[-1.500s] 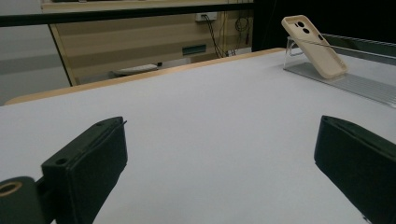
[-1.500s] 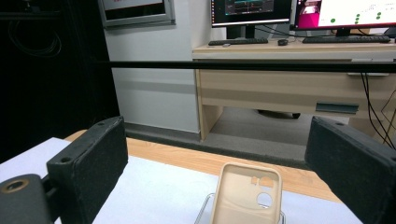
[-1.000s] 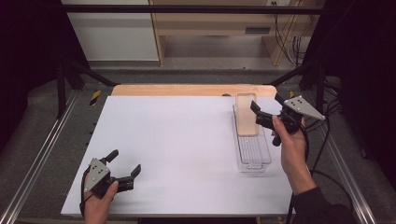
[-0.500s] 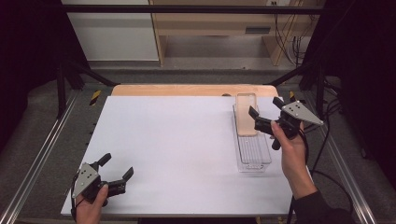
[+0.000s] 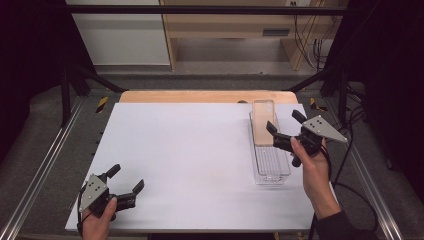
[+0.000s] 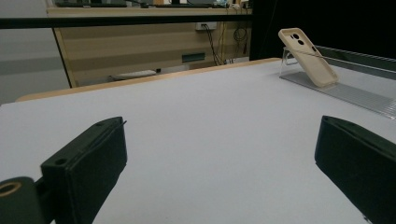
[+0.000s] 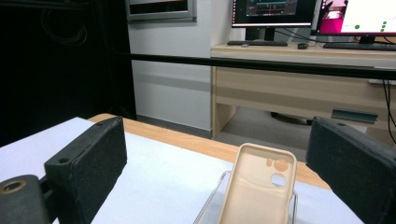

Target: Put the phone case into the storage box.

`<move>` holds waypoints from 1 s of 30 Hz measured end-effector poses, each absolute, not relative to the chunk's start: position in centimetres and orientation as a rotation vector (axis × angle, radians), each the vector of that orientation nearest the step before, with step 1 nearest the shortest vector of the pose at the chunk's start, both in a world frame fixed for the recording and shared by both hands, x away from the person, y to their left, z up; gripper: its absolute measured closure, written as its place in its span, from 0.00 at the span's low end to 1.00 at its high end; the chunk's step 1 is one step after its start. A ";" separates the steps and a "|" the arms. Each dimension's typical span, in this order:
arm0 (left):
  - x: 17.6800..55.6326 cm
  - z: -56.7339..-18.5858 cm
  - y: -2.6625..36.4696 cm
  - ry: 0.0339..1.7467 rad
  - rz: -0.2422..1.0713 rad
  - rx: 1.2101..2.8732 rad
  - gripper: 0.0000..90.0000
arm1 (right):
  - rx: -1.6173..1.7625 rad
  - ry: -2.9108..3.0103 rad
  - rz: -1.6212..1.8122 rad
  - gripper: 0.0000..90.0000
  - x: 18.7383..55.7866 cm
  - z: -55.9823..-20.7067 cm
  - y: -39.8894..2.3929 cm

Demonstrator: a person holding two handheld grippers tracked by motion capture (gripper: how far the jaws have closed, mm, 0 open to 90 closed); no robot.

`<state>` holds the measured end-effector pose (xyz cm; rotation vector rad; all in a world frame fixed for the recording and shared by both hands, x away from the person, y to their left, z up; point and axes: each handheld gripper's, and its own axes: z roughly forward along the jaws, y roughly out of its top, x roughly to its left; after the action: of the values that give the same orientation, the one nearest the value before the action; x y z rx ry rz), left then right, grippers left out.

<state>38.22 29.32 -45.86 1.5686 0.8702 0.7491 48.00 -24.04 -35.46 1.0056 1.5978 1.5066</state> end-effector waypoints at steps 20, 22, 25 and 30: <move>38.2 -45.9 29.0 0.844 0.755 1.597 0.03 | 1.006 1.663 1.495 0.05 46.6 -37.0 -23.6; 38.2 -46.0 29.0 0.842 0.754 1.598 0.03 | 1.005 1.670 1.494 0.04 46.5 -37.1 -23.6; 38.2 -45.9 29.0 0.841 0.754 1.598 0.03 | 1.006 1.676 1.499 0.04 46.3 -37.3 -23.6; 38.2 -45.9 29.0 0.843 0.755 1.596 0.03 | 1.001 1.685 1.502 0.04 45.8 -37.6 -23.6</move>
<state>38.22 29.02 -45.93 1.5960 0.8434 0.7554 45.80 -23.59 -37.59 1.0007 1.6851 1.5017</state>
